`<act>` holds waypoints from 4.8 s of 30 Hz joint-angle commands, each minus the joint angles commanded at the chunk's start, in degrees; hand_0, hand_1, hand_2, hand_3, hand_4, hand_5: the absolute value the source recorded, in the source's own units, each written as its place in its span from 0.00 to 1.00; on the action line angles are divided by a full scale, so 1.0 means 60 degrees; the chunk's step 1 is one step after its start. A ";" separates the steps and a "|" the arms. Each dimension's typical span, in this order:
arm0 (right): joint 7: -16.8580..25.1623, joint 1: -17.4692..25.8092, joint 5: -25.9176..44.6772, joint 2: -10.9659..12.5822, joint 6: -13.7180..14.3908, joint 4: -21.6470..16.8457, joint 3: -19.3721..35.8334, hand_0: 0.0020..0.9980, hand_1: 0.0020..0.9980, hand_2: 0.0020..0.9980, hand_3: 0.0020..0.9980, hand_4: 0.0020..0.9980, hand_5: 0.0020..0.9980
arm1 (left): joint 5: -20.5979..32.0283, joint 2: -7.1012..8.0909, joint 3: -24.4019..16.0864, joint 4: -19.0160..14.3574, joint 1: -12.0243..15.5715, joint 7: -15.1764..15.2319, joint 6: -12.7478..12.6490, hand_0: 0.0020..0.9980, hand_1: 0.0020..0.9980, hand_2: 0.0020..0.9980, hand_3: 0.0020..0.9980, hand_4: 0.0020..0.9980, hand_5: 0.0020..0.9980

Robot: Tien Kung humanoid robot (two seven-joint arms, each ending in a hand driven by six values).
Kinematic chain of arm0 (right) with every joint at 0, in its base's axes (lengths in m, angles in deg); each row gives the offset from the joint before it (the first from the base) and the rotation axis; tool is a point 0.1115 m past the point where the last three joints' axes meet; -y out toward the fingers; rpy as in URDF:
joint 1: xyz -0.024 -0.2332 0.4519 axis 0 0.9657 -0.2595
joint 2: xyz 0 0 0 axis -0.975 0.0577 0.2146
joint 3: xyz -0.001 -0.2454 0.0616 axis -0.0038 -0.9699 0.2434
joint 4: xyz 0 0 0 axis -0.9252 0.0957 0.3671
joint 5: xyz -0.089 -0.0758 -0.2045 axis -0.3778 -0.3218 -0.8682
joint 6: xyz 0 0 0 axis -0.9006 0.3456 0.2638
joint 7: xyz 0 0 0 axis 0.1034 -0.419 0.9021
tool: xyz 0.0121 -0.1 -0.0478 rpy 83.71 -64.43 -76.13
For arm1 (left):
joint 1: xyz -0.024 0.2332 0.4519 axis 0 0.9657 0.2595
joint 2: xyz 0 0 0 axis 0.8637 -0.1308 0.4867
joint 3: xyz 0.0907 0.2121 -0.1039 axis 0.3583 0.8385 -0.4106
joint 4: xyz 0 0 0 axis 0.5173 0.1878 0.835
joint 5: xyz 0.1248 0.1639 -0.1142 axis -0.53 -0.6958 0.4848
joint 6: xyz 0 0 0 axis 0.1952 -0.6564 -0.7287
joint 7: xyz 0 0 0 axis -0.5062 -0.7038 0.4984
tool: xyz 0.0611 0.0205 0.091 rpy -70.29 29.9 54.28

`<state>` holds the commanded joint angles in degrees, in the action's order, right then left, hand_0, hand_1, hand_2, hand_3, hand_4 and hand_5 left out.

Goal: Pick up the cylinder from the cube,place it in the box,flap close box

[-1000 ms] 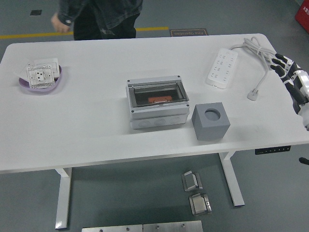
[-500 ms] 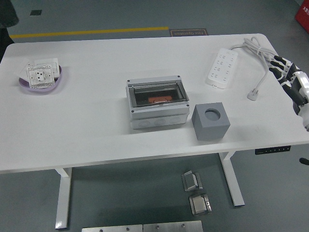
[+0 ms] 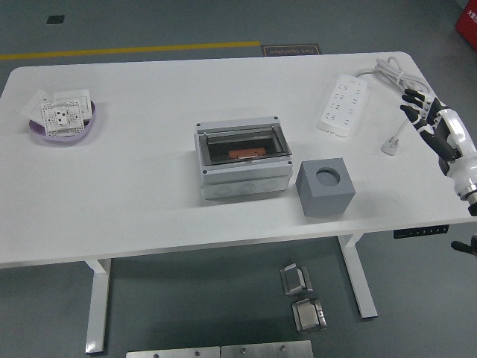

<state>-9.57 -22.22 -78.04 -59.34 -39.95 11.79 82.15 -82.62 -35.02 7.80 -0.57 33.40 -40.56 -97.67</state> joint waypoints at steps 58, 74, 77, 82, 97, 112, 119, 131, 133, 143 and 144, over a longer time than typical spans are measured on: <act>-0.0501 -0.0137 -0.0591 0.0255 0.0216 -0.0022 0.0240 0.84 0.77 0.83 0.84 0.83 0.60 | -0.0620 0.0080 -0.0785 -0.0106 -0.0406 0.0117 0.0247 0.71 0.70 0.61 0.66 0.65 0.30; -0.0531 -0.0210 -0.0692 0.0254 0.0302 0.0035 -0.0027 0.82 0.74 0.80 0.84 0.79 0.55 | -0.0075 0.0306 -0.0144 0.0017 -0.0398 0.0122 0.0235 0.71 0.70 0.62 0.66 0.65 0.30; -0.0604 -0.0314 -0.0921 0.0208 0.0296 0.0029 -0.0185 0.82 0.74 0.80 0.84 0.79 0.55 | 0.0089 0.0269 0.0010 0.0073 -0.0327 0.0123 0.0246 0.71 0.70 0.62 0.66 0.65 0.30; -0.0656 -0.0453 -0.1056 0.0083 0.0255 0.0036 -0.0391 0.82 0.73 0.77 0.68 0.78 0.52 | 0.0428 0.0214 0.0330 0.0167 -0.0258 0.0135 0.0251 0.71 0.70 0.62 0.66 0.65 0.30; -0.0645 -0.1215 -0.0798 0.0059 0.0056 0.0132 -0.1083 0.82 0.74 0.78 0.79 0.78 0.53 | 0.0830 0.0093 0.0713 0.0194 -0.0132 0.0118 0.0270 0.71 0.70 0.62 0.66 0.65 0.30; -0.0705 -0.1711 -0.0970 -0.0170 -0.0143 0.0293 -0.1398 0.80 0.73 0.78 0.75 0.65 0.46 | 0.1539 0.0144 0.1362 0.0322 -0.0157 -0.0323 0.0665 0.72 0.71 0.63 0.67 0.65 0.29; -0.0707 -0.1703 -0.1091 -0.0091 -0.0166 0.0306 -0.1384 0.79 0.73 0.78 0.75 0.64 0.46 | 0.2042 0.0185 0.1952 0.0415 -0.0173 -0.0437 0.0760 0.72 0.71 0.64 0.67 0.65 0.29; -0.0680 -0.1158 -0.1158 0.0195 -0.0181 0.0191 -0.0688 0.79 0.73 0.77 0.75 0.65 0.46 | 0.2233 0.0291 0.2200 0.0451 -0.0262 -0.0419 0.0755 0.72 0.71 0.65 0.67 0.65 0.29; -0.0683 -0.1074 -0.1171 0.0198 -0.0178 0.0185 -0.0554 0.79 0.73 0.77 0.75 0.65 0.46 | 0.2309 0.0299 0.2249 0.0469 -0.0247 -0.0411 0.0746 0.72 0.71 0.65 0.67 0.65 0.29; -0.0731 -0.0771 -0.1274 0.0145 -0.0191 0.0134 -0.0016 0.79 0.71 0.74 0.74 0.65 0.46 | 0.2773 0.0140 0.2636 0.0492 -0.0153 -0.0429 0.0755 0.73 0.71 0.66 0.68 0.67 0.32; -0.0731 -0.0761 -0.1276 0.0149 -0.0185 0.0134 0.0006 0.79 0.71 0.74 0.74 0.65 0.46 | 0.2812 0.0128 0.2678 0.0492 -0.0151 -0.0435 0.0759 0.73 0.71 0.66 0.68 0.67 0.32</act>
<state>-13.96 -26.78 -85.70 -58.45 -41.06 12.59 82.18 -65.75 -34.26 23.86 2.38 32.49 -43.17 -93.12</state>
